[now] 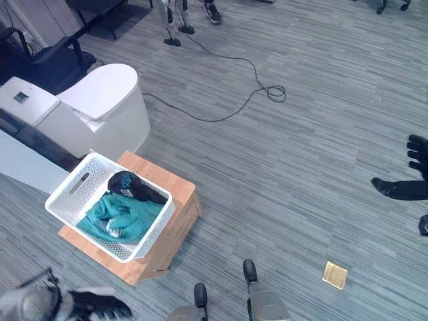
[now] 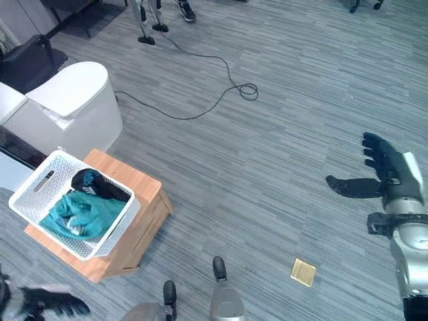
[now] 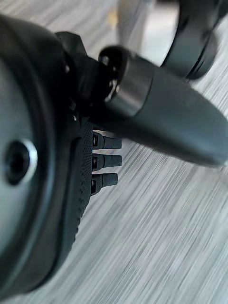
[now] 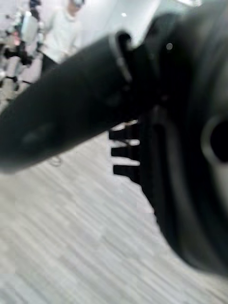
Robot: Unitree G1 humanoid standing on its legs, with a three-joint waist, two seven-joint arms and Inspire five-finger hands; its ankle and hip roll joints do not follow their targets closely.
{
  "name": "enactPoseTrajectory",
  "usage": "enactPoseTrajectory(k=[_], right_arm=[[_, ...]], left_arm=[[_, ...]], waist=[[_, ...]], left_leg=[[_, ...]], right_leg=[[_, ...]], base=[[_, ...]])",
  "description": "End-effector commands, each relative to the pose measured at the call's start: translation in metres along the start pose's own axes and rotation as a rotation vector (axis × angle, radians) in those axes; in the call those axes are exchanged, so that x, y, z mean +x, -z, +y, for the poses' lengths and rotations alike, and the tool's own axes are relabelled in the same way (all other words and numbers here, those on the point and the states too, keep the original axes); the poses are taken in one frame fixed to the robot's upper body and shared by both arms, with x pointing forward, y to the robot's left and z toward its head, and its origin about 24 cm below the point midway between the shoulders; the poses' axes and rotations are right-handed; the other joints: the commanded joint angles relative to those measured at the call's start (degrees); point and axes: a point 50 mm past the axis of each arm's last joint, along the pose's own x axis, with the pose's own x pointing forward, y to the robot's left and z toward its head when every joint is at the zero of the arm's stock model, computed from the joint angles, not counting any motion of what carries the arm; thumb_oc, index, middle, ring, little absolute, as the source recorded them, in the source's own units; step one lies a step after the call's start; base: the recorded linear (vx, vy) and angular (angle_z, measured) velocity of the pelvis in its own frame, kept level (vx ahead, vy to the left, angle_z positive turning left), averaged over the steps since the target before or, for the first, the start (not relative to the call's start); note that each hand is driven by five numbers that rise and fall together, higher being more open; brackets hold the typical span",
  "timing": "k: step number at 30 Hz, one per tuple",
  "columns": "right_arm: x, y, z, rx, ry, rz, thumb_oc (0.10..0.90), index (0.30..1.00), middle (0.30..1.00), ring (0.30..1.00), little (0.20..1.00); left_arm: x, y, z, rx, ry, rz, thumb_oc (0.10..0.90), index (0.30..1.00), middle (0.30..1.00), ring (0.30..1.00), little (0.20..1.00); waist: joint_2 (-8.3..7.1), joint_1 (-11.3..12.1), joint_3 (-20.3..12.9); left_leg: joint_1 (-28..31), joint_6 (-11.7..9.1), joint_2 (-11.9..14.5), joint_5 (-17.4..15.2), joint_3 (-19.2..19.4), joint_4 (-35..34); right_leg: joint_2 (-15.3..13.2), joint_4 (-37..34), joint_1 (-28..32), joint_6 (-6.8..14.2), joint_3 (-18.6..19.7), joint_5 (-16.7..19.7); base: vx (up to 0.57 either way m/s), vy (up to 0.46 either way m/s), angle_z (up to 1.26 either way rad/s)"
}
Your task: Pick up bed clothes into laundry basket.
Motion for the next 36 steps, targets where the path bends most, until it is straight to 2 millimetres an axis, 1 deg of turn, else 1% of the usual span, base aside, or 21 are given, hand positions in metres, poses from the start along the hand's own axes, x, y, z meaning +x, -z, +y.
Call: enactPoseTrajectory(k=[1, 4, 6, 7, 8, 9, 10, 11, 13, 16, 17, 20, 22, 24, 27, 28, 31, 32, 33, 34, 36], right_arm=[[0.011, -0.068, -0.036, -0.058, 0.105, -0.282, 0.800, 0.900, 0.900, 0.900, 0.900], [0.009, -0.068, -0.039, -0.069, 0.113, -0.281, 0.800, 0.900, 0.900, 0.900, 0.900], [0.005, -0.063, -0.038, -0.090, 0.110, -0.263, 0.800, 0.900, 0.900, 0.900, 0.900], [0.003, -0.058, -0.037, -0.085, 0.107, -0.248, 0.800, 0.900, 0.900, 0.900, 0.900], [-0.001, -0.050, -0.037, -0.067, 0.115, -0.230, 0.800, 0.900, 0.900, 0.900, 0.900], [-0.006, -0.041, -0.041, -0.035, 0.142, -0.211, 0.800, 0.900, 0.900, 0.900, 0.900], [-0.006, -0.040, -0.044, -0.040, 0.154, -0.199, 0.800, 0.900, 0.900, 0.900, 0.900], [-0.007, -0.040, -0.045, -0.039, 0.155, -0.201, 0.800, 0.900, 0.900, 0.900, 0.900], [-0.010, -0.033, -0.045, -0.033, 0.166, -0.183, 0.800, 0.900, 0.900, 0.900, 0.900], [-0.006, -0.040, -0.043, -0.017, 0.184, -0.216, 0.800, 0.900, 0.900, 0.900, 0.900], [-0.004, -0.042, -0.038, -0.004, 0.173, -0.230, 0.800, 0.900, 0.900, 0.900, 0.900], [0.001, -0.046, -0.030, 0.021, 0.172, -0.257, 0.800, 0.900, 0.900, 0.900, 0.900], [0.002, -0.045, -0.014, 0.045, 0.148, -0.274, 0.800, 0.900, 0.900, 0.900, 0.900], [0.000, -0.045, -0.001, 0.068, 0.134, -0.291, 0.800, 0.900, 0.900, 0.900, 0.900], [-0.002, -0.047, 0.017, 0.151, 0.152, -0.346, 0.800, 0.900, 0.900, 0.900, 0.900], [-0.005, -0.046, 0.035, 0.229, 0.143, -0.386, 0.800, 0.900, 0.900, 0.900, 0.900], [-0.011, -0.044, 0.070, 0.355, 0.106, -0.420, 0.800, 0.900, 0.900, 0.900, 0.900], [-0.011, -0.044, 0.071, 0.354, 0.106, -0.420, 0.800, 0.900, 0.900, 0.900, 0.900], [-0.018, -0.050, 0.099, 0.438, 0.019, -0.450, 0.800, 0.900, 0.900, 0.900, 0.900], [-0.018, -0.050, 0.099, 0.438, 0.019, -0.450, 0.800, 0.900, 0.900, 0.900, 0.900], [-0.022, -0.063, 0.116, 0.417, -0.066, -0.505, 0.800, 0.900, 0.900, 0.900, 0.900]], left_arm=[[-0.033, 0.014, 0.036, 0.023, -0.147, 0.075, 0.800, 0.900, 0.900, 0.900, 0.900], [-0.049, 0.008, 0.050, 0.085, -0.225, 0.091, 0.800, 0.900, 0.900, 0.900, 0.900], [-0.090, -0.007, 0.086, 0.152, -0.477, 0.081, 0.800, 0.900, 0.900, 0.900, 0.900], [-0.111, -0.018, 0.101, 0.085, -0.631, -0.027, 0.800, 0.900, 0.900, 0.900, 0.900], [-0.129, -0.021, 0.110, -0.080, -0.791, -0.204, 0.800, 0.900, 0.900, 0.900, 0.900], [-0.158, -0.027, 0.114, -0.316, -0.962, -0.561, 0.800, 0.900, 0.900, 0.900, 0.900], [-0.180, -0.034, 0.120, -0.358, -1.060, -0.747, 0.800, 0.900, 0.900, 0.900, 0.900], [-0.180, -0.035, 0.120, -0.358, -1.061, -0.750, 0.800, 0.900, 0.900, 0.900, 0.900], [-0.210, -0.050, 0.118, -0.314, -1.248, -0.998, 0.800, 0.900, 0.900, 0.900, 0.900], [-0.215, -0.045, 0.123, -0.399, -1.348, -1.218, 0.800, 0.900, 0.900, 0.900, 0.900], [-0.209, -0.042, 0.126, -0.472, -1.363, -1.314, 0.800, 0.900, 0.900, 0.900, 0.900], [-0.190, -0.031, 0.134, -0.608, -1.482, -1.389, 0.800, 0.900, 0.900, 0.900, 0.900], [-0.161, -0.021, 0.136, -0.794, -1.522, -1.463, 0.800, 0.900, 0.900, 0.900, 0.900], [-0.126, -0.018, 0.131, -0.937, -1.550, -1.414, 0.800, 0.900, 0.900, 0.900, 0.900], [-0.085, -0.030, 0.118, -1.057, -1.480, -1.387, 0.800, 0.900, 0.900, 0.900, 0.900], [-0.056, -0.043, 0.111, -1.160, -1.416, -1.392, 0.800, 0.900, 0.900, 0.900, 0.900], [-0.029, -0.065, 0.104, -1.285, -1.365, -1.445, 0.800, 0.900, 0.900, 0.900, 0.900], [-0.029, -0.065, 0.104, -1.286, -1.367, -1.444, 0.800, 0.900, 0.900, 0.900, 0.900], [-0.011, -0.077, 0.101, -1.378, -1.337, -1.432, 0.800, 0.900, 0.900, 0.900, 0.900], [-0.011, -0.077, 0.101, -1.378, -1.337, -1.431, 0.800, 0.900, 0.900, 0.900, 0.900], [-0.023, -0.083, 0.096, -1.215, -1.393, -1.370, 0.800, 0.900, 0.900, 0.900, 0.900]], waist=[[-0.97, -1.7, -3.4], [-0.49, -1.6, -3.9], [0.19, -1.3, -4.9], [0.38, -1.2, -5.1], [0.62, -0.9, -5.6], [0.60, -0.5, -6.3], [0.62, -0.4, -7.3], [0.61, -0.5, -7.1], [0.28, 0.0, -8.4], [-0.12, 0.3, -10.3], [-0.60, 0.3, -11.2], [-0.74, 0.4, -12.0], [-1.07, 0.3, -12.3], [-1.22, 0.2, -12.3], [-1.40, 0.2, -12.6], [-1.50, 0.1, -12.8], [-1.82, 0.4, -12.9], [-1.83, 0.4, -13.0], [-1.97, 0.5, -12.8], [-1.98, 0.5, -12.8], [-1.79, 1.0, -12.6]], left_leg=[[-3.1, -0.8, 1.1, -2.4, 1.0, 0.9], [-3.1, -0.8, 1.1, -2.5, 0.9, 0.8], [-3.3, -0.9, 1.0, -2.4, 0.6, 0.7], [-3.6, -0.9, 0.9, -2.1, 0.4, 0.8], [-3.4, -0.9, 0.8, -2.4, 0.1, 0.8], [-3.8, -0.9, 0.8, -1.9, -0.5, 0.6], [-3.7, -1.1, 0.7, -2.2, -1.1, 0.4], [-4.1, -1.1, 0.7, -1.7, -1.2, 0.5], [-3.8, -1.3, 0.7, -1.9, -1.8, 0.5], [-4.3, -1.6, 0.8, -1.9, -1.9, 0.3], [-4.1, -1.6, 0.8, -2.6, -1.8, 0.2], [-4.7, -1.7, 0.8, -2.2, -1.6, 0.3], [-4.9, -1.6, 0.6, -2.2, -1.5, 0.4], [-4.9, -1.4, 0.4, -2.3, -1.5, 0.4], [-5.0, -1.0, 0.2, -2.5, -1.7, 0.4], [-5.0, -0.8, 0.0, -2.6, -1.8, 0.3], [-5.2, -0.6, -0.1, -2.6, -2.0, 0.3], [-5.2, -0.6, -0.2, -2.6, -2.0, 0.3], [-5.3, -0.5, -0.2, -2.5, -2.0, 0.4], [-5.4, -0.5, -0.2, -2.5, -2.0, 0.4], [-5.6, -0.4, -0.2, -2.4, -1.7, 0.4]], right_leg=[[-5.9, 10.9, -2.6, 6.6, 0.8, -11.2], [-6.1, 10.6, -2.4, 6.6, 0.7, -11.0], [-6.4, 9.8, -1.9, 6.6, -0.1, -10.8], [-6.5, 9.5, -1.6, 6.6, -0.5, -10.5], [-6.7, 9.2, -1.1, 6.6, -0.9, -10.9], [-6.8, 8.7, -0.9, 6.5, -1.3, -10.5], [-6.9, 8.1, -0.3, 6.6, -1.8, -11.0], [-6.9, 8.1, -0.5, 6.5, -1.8, -10.4], [-7.0, 7.4, 0.4, 6.3, -2.6, -10.8], [-6.8, 5.8, 0.7, 6.0, -2.9, -10.4], [-6.8, 5.3, 1.1, 5.9, -3.0, -10.9], [-6.7, 5.0, 0.9, 5.5, -3.0, -10.4], [-6.8, 5.1, 0.8, 5.2, -2.9, -10.4], [-6.9, 5.2, 0.8, 4.8, -2.9, -10.4], [-7.1, 4.9, 1.0, 4.6, -2.9, -10.3], [-7.3, 4.8, 1.2, 4.4, -2.9, -10.3], [-7.5, 4.7, 1.2, 4.2, -3.0, -10.3], [-7.5, 4.7, 1.2, 4.2, -3.0, -10.4], [-7.6, 4.7, 1.0, 4.0, -2.9, -10.2], [-7.6, 4.7, 1.0, 4.0, -2.9, -10.2], [-7.4, 4.2, 0.9, 3.9, -2.9, -10.0]], base=[[0.01, 0.000, -0.10], [0.01, -0.003, -0.03], [0.01, -0.019, 0.00], [0.04, -0.024, 0.02], [0.04, -0.030, 0.11], [0.10, -0.020, 0.17], [0.02, -0.025, 0.19], [0.08, -0.014, 0.17], [0.05, -0.032, 0.08], [0.05, -0.026, 0.02], [0.05, -0.020, 0.01], [0.00, -0.023, -0.04], [0.01, -0.009, -0.02], [0.00, 0.000, 0.00], [0.01, -0.006, 0.01], [0.03, -0.019, 0.06], [0.02, -0.020, 0.09], [-0.02, -0.043, 0.09], [-0.02, -0.032, 0.07], [-0.03, -0.042, 0.06], [-0.02, -0.022, 0.07]])
